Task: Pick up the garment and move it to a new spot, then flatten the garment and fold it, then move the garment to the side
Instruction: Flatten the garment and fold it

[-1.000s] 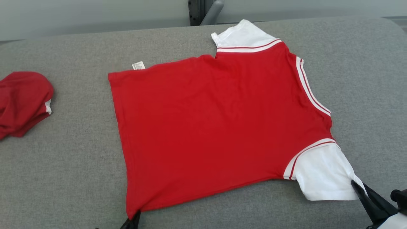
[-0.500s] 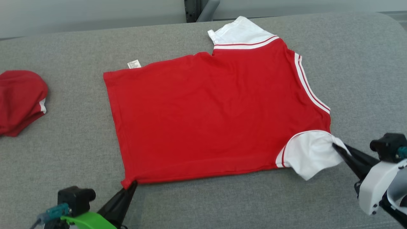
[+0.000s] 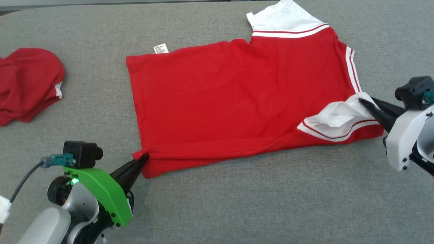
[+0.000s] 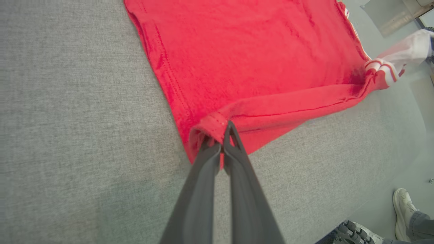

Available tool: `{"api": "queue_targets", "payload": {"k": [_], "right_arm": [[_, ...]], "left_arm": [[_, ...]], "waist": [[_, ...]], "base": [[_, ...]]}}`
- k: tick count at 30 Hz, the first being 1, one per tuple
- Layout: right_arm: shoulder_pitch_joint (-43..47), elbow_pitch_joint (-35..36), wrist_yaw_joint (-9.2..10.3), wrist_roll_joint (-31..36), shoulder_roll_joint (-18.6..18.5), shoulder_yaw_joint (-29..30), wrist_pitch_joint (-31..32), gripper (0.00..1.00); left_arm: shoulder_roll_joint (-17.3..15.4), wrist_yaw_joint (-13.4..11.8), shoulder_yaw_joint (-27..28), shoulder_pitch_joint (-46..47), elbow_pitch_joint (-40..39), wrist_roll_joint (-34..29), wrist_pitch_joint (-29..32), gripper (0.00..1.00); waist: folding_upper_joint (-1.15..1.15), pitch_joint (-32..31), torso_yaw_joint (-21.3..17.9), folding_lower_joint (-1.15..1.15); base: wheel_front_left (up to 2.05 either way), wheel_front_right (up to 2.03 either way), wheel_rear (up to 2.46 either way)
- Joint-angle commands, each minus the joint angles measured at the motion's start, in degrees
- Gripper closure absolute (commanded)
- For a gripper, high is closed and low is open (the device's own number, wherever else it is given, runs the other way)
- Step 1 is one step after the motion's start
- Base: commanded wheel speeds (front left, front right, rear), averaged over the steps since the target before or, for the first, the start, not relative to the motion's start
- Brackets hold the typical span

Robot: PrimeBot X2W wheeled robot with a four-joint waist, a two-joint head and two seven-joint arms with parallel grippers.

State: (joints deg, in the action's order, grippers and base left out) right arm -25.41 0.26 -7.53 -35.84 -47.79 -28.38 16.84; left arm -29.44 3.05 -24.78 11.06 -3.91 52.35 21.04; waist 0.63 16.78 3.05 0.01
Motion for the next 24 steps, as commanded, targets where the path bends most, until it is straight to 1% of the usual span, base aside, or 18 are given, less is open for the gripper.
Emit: {"api": "queue_targets", "payload": {"k": [1, 5, 8, 12, 15, 21, 22, 23, 24], "right_arm": [[-2.48, -1.41, 0.08, -0.81, -0.51, -0.89, 0.27, 1.0], [-6.18, -4.74, 0.08, -1.62, -0.87, -2.91, 1.05, 1.0], [-8.11, -6.75, 0.08, -2.35, -1.11, -4.19, 1.31, 1.0], [-10.47, -8.83, 0.08, -2.87, -1.02, -6.12, 1.21, 1.0], [-12.02, -9.58, 0.08, -2.08, -1.11, -7.17, 0.74, 1.0], [-15.39, -11.57, 0.08, -1.73, 0.02, -10.31, -0.11, 1.0], [-16.0, -11.7, 0.08, -1.6, 0.29, -10.63, -0.88, 0.94], [-16.39, -12.24, 0.08, -1.59, 0.58, -10.7, -1.31, 0.42], [-16.55, -12.56, 0.08, -1.42, 0.86, -10.78, -2.11, 0.0]], "left_arm": [[0.43, 0.73, -0.19, 2.69, 1.14, 0.32, 0.7, 1.0], [1.44, 1.74, -1.31, 7.14, 4.41, 0.5, 2.19, 1.0], [2.83, 2.4, -2.64, 10.3, 6.88, 0.37, 3.28, 1.0], [3.86, 2.87, -4.04, 13.88, 10.36, 0.63, 5.28, 1.0], [4.27, 3.0, -4.48, 15.33, 12.09, 0.85, 6.21, 1.0], [4.4, 3.0, -5.57, 18.33, 16.93, 1.89, 9.71, 1.0], [4.55, 2.77, -5.61, 18.48, 17.61, 2.05, 10.09, 0.72], [4.76, 2.16, -5.33, 18.59, 18.35, 2.3, 10.09, 0.15], [4.89, 1.94, -5.14, 18.77, 18.68, 2.42, 10.08, 0.0]], "waist": [[-0.63, 0.78, 1.1, -0.01], [-0.63, 1.04, 2.35, -0.01], [-0.63, 1.29, 3.1, -0.01], [-0.63, 1.66, 3.51, -0.01], [-0.63, 1.96, 3.52, -0.01], [-0.63, 2.22, 3.3, -0.01], [-0.63, 2.18, 3.25, -0.01], [-0.63, 2.12, 3.18, -0.01], [-0.63, 2.02, 3.08, -0.01]], "base": [[0.0, 0.0, 0.0], [0.0, 0.0, 0.0], [0.0, 0.0, 0.0], [0.0, 0.0, 0.0], [0.0, 0.0, 0.0], [0.0, 0.0, 0.0], [0.0, 0.0, 0.0], [0.0, 0.0, 0.0], [0.0, 0.0, 0.0]]}}
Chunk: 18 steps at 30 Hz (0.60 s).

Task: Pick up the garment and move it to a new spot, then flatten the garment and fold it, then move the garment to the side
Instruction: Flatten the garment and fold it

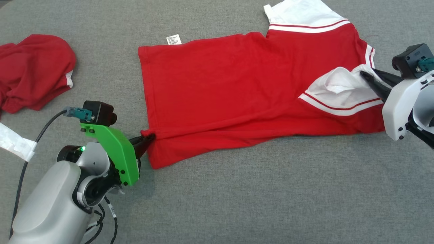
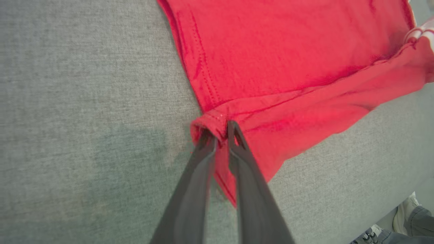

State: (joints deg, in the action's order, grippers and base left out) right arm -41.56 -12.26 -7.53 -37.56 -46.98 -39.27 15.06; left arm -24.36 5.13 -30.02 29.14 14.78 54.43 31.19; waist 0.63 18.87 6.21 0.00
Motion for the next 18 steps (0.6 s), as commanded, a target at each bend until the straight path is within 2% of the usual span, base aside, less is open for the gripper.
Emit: {"api": "queue_targets", "payload": {"k": [1, 8, 14, 18], "right_arm": [[-0.57, -0.52, 0.09, 0.58, 0.41, -0.06, -0.88, 0.0], [2.14, -1.1, 0.08, 1.65, 1.51, 1.17, -6.02, 0.0], [10.26, 2.43, 0.08, 2.27, 2.48, 8.06, -10.6, 0.0], [18.32, 4.46, 0.08, 3.54, 3.96, 13.92, -10.33, 0.0]], "left_arm": [[-0.04, -0.1, 0.33, 0.74, 0.12, 0.63, -0.3, 0.0], [-1.36, 0.79, 2.79, -3.57, -3.66, 1.16, -6.56, 0.0], [-3.29, -3.01, 5.11, -14.86, -12.93, 0.2, -12.9, 0.0], [-2.51, -5.9, 5.62, -21.6, -15.67, -0.09, -16.39, 0.0]], "waist": [[-0.63, -0.24, -0.2, 0.0], [-0.63, -2.5, -1.32, 0.0], [-0.63, -5.05, -2.66, 0.0], [-0.63, -5.55, -3.13, 0.0]], "base": [[0.0, 0.0, 0.0], [0.0, 0.0, 0.0], [0.0, 0.0, 0.0], [0.0, 0.0, 0.0]]}}
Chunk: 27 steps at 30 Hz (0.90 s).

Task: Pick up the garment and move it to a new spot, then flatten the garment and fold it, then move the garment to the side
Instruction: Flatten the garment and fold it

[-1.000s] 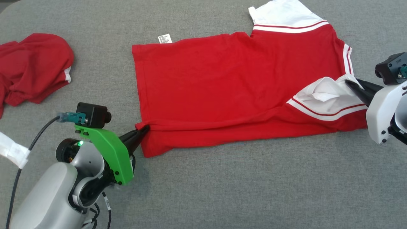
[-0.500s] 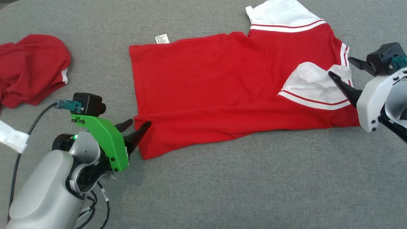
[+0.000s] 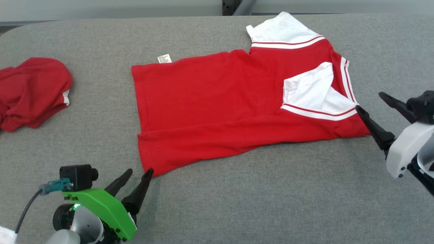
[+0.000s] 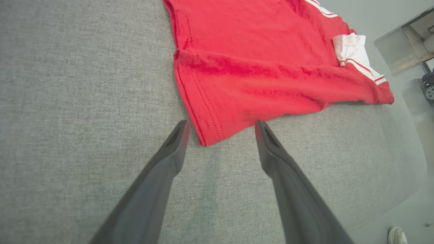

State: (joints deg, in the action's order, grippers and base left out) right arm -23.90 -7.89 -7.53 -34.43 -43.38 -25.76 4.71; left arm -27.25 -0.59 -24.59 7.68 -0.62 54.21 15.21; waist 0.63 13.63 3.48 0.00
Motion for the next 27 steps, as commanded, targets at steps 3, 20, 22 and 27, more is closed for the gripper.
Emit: {"api": "queue_targets", "payload": {"k": [3, 20, 22, 27], "right_arm": [[5.36, 0.82, 0.08, 2.17, 2.29, 4.69, 0.84, 0.0], [3.29, -6.71, 0.08, 8.04, 9.63, 12.45, 7.6, 0.0], [3.06, -7.78, 0.08, 7.92, 9.81, 12.19, 8.09, 0.0], [2.78, -10.19, 0.08, 6.64, 10.3, 11.79, 10.37, 0.0]], "left_arm": [[1.45, -1.07, 0.56, -1.62, -0.06, -0.11, -2.47, 0.0], [4.95, 2.57, -3.17, 10.14, 12.4, 1.87, 4.26, 0.0], [5.04, 2.98, -3.39, 10.45, 13.67, 1.97, 4.88, 0.0], [4.42, 4.05, -4.38, 10.02, 15.95, 3.28, 7.0, 0.0]], "waist": [[-0.63, 0.39, -0.54, 0.0], [-0.63, 6.88, 0.9, 0.0], [-0.63, 6.8, 0.91, 0.0], [-0.63, 6.48, 0.86, 0.0]], "base": [[0.0, 0.0, 0.0], [0.0, 0.0, 0.0], [0.0, 0.0, 0.0], [0.0, 0.0, 0.0]]}}
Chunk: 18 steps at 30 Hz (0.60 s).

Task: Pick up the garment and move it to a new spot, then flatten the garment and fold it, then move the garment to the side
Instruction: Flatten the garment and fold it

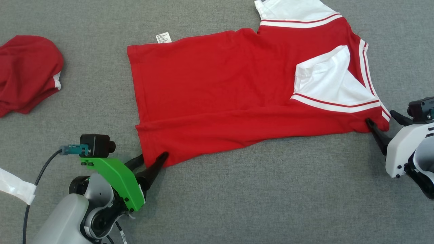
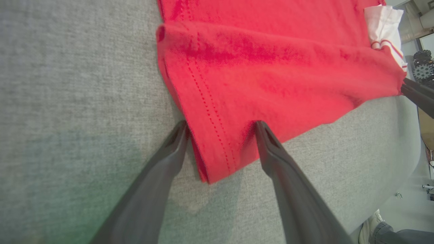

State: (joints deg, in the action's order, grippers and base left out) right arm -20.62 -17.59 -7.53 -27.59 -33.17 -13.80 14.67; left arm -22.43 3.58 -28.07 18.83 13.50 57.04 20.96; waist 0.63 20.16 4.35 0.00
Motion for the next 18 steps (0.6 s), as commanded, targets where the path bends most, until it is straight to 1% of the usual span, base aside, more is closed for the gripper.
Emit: {"api": "queue_targets", "payload": {"k": [1, 2, 3, 5, 6, 7, 9, 10, 11, 14, 16, 18], "right_arm": [[-0.34, -0.92, 0.08, -0.54, 0.08, -0.24, 0.92, 0.0], [-0.17, -1.22, 0.08, -0.88, 0.05, -0.47, 1.5, 0.0], [-0.03, -1.4, 0.08, -1.47, 0.09, -0.86, 2.08, 0.0], [0.28, -1.72, 0.05, -3.09, 0.36, -1.44, 3.26, 0.0], [0.38, -1.97, 0.05, -3.79, 0.47, -1.64, 3.84, 0.0], [0.51, -2.18, 0.04, -4.65, 0.49, -2.08, 4.58, 0.0], [0.44, -2.34, 0.02, -6.17, 0.42, -2.79, 5.61, 0.01], [0.1, -2.37, 0.02, -6.58, 0.3, -3.01, 5.52, 0.62], [-0.35, -2.49, 0.03, -7.02, 0.18, -3.16, 5.39, 1.0], [-1.34, -2.65, 0.07, -9.12, 0.08, -3.42, 5.91, 1.0], [-2.04, -2.35, 0.1, -10.66, -0.55, -3.76, 6.79, 1.0], [-2.9, -1.23, 0.1, -13.1, -0.95, -3.6, 6.91, 1.0]], "left_arm": [[-0.45, 0.24, -1.04, -1.33, 2.13, 0.88, 1.79, 0.0], [-0.52, 0.39, -1.25, -1.46, 2.27, 1.4, 2.47, 0.0], [-0.5, 0.64, -1.39, -1.54, 2.38, 1.92, 2.96, 0.05], [-0.24, 1.09, -1.39, -1.55, 2.51, 3.01, 3.81, 0.64], [-0.03, 1.42, -1.66, -1.52, 2.48, 3.41, 4.31, 0.9], [0.2, 1.74, -1.77, -1.46, 2.47, 4.1, 4.62, 1.0], [0.56, 2.25, -1.79, -1.02, 2.28, 5.29, 5.17, 1.0], [0.76, 2.41, -1.71, -0.74, 2.21, 5.93, 5.32, 1.0], [0.9, 2.69, -1.81, -0.48, 2.2, 6.44, 5.76, 1.0], [0.79, 3.21, -1.62, -0.05, 1.86, 8.35, 6.71, 1.0], [-0.16, 3.38, -1.51, -0.13, 1.21, 9.97, 8.09, 1.0], [-1.83, 3.56, -1.23, -0.41, 0.12, 10.98, 9.58, 1.0]], "waist": [[-0.63, -0.09, -0.02, 0.0], [-0.63, -0.08, -0.03, 0.0], [-0.63, -0.05, -0.06, 0.0], [-0.63, 0.07, -0.08, 0.0], [-0.63, 0.12, -0.08, 0.0], [-0.63, 0.18, -0.08, 0.0], [-0.63, 0.27, -0.15, 0.0], [-0.63, 0.3, -0.21, 0.0], [-0.63, 0.32, -0.28, 0.0], [-0.63, 0.14, -0.59, 0.0], [-0.63, -0.02, -0.86, 0.0], [-0.63, -0.11, -1.22, 0.0]], "base": [[0.0, 0.0, 0.0], [0.0, 0.0, 0.0], [0.0, 0.0, 0.0], [0.0, 0.0, 0.0], [0.0, 0.0, 0.0], [0.0, 0.0, 0.0], [0.0, 0.0, 0.0], [0.0, 0.0, 0.0], [0.0, 0.0, 0.0], [0.0, 0.0, 0.0], [0.0, 0.0, 0.0], [0.0, 0.0, 0.0]]}}
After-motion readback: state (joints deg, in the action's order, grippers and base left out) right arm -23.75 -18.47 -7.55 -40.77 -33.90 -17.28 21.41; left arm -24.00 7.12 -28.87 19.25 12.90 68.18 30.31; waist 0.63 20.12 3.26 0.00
